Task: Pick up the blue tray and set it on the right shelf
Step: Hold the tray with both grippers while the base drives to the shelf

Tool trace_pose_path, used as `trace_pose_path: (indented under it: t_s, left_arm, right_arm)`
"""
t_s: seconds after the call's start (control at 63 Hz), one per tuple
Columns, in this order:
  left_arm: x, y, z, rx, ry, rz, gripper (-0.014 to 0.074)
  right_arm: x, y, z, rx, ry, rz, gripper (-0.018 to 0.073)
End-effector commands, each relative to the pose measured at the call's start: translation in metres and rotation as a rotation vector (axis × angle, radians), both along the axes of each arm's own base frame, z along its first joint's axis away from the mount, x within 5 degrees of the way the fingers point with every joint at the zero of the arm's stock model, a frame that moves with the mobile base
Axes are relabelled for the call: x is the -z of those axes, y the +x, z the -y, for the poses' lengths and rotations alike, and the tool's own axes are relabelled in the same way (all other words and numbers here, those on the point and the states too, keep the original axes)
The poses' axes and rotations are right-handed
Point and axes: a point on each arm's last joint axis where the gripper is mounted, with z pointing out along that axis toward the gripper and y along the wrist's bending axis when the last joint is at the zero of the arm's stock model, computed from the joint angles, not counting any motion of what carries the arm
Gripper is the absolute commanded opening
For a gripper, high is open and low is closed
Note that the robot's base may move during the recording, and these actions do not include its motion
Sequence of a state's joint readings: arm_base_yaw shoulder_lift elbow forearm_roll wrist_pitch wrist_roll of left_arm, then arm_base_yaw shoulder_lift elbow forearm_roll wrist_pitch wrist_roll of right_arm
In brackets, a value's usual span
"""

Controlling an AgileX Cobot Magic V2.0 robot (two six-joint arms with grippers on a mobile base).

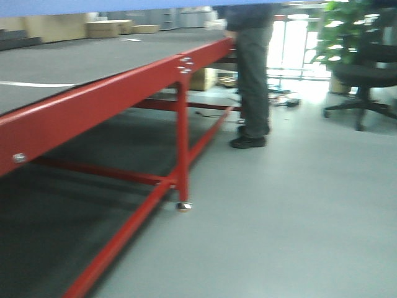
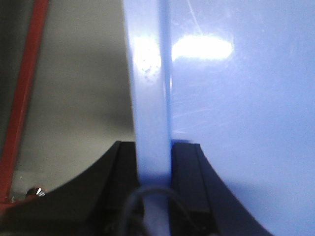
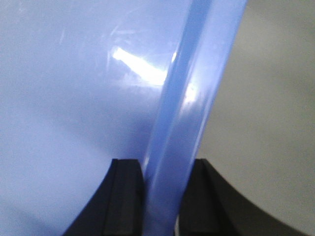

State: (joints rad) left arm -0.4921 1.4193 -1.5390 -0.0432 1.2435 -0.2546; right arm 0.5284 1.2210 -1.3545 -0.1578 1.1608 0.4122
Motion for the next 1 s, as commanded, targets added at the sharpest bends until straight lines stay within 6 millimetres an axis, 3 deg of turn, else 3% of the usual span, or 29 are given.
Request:
trace_pose_path:
  t_s: [0.0,0.985]
  left_arm:
    - [-0.0174,-0.0094,-0.0051,0.025,0.014,0.065,-0.0048]
    - [-0.0174,-0.0094,-0.0051,0.025,0.014,0.065,-0.0048]
  right_arm:
    - [-0.0177,-0.0029,0.0048,-0.031,-0.005,0.116,0.0057]
    - [-0.0177,-0.0030,0.0048,-0.030,-0.005,0.115,0.0057]
